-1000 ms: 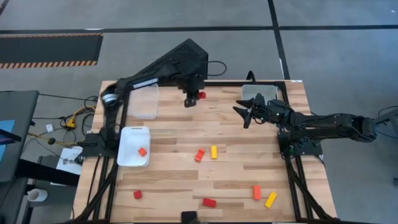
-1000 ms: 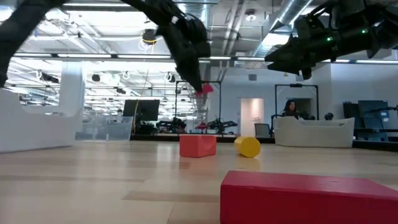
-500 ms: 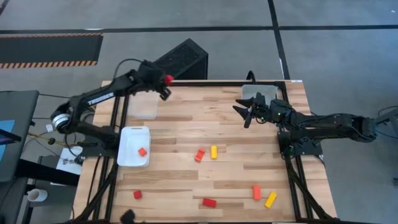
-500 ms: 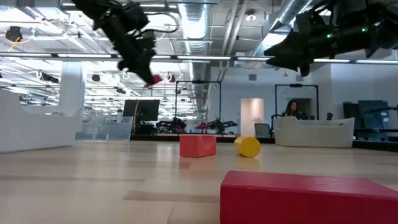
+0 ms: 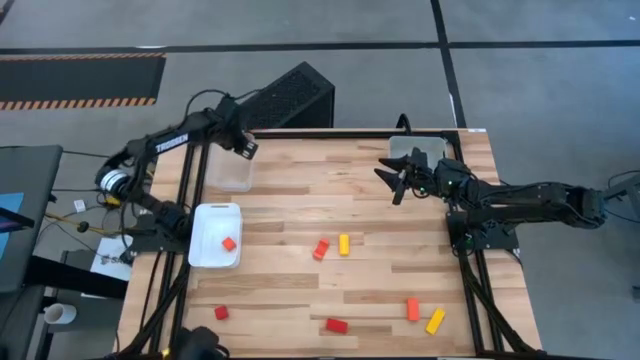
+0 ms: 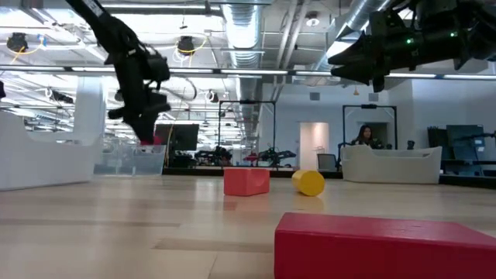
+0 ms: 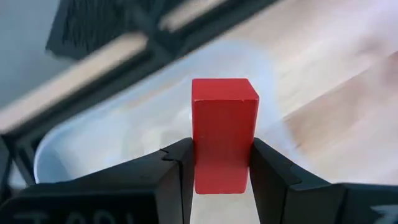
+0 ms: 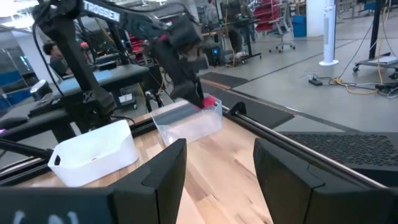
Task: Sort & place blocks by color
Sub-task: Put the top red block into the transparent bin, then put the top yellow block into the gray bin
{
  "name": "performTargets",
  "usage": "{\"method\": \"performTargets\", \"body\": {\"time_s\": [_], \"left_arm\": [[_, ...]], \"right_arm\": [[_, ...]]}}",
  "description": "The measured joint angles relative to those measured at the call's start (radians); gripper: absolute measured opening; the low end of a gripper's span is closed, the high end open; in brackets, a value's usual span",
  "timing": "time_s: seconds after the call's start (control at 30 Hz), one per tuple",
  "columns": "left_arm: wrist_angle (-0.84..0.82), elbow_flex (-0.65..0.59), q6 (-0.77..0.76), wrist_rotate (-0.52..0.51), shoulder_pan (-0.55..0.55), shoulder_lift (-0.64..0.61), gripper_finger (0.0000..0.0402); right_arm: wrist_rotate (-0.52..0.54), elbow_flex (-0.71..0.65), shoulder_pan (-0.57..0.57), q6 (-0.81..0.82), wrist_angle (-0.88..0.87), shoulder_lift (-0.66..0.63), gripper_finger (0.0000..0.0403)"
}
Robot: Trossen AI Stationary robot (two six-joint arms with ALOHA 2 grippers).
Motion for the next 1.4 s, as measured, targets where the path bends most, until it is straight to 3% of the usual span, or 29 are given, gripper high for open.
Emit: {"method": "performTargets", "body": {"time_s": [0.2,0.5,0.67,0.83,1.07,1.4], "left_arm": [[-0.038,0.000,0.016,-0.005,0.012,0.087,0.0089],[-0.051,0.000,0.063,-0.029,0.011,0.109,0.0231],[-0.050,0.000,0.067,-0.030,0.010,0.109,0.0263],[-0.049,0.000,0.072,-0.029,0.007,0.093,0.0256],[0.034,0.000,0.049,-0.026,-0.043,-0.026,0.0220],[0.231,-0.005,0.064,-0.019,-0.240,-0.251,0.0178]], "right_arm": [[-0.007,0.000,0.001,0.002,-0.001,0.000,0.0209],[-0.008,0.000,0.000,0.001,-0.001,0.000,0.0209],[-0.008,0.000,0.000,0.001,-0.001,0.000,0.0209],[-0.008,0.000,0.000,-0.002,-0.001,0.000,0.0209],[-0.009,0.000,0.000,-0.007,-0.002,0.000,0.0209],[-0.009,0.000,0.000,-0.010,-0.004,0.002,0.0209]]}}
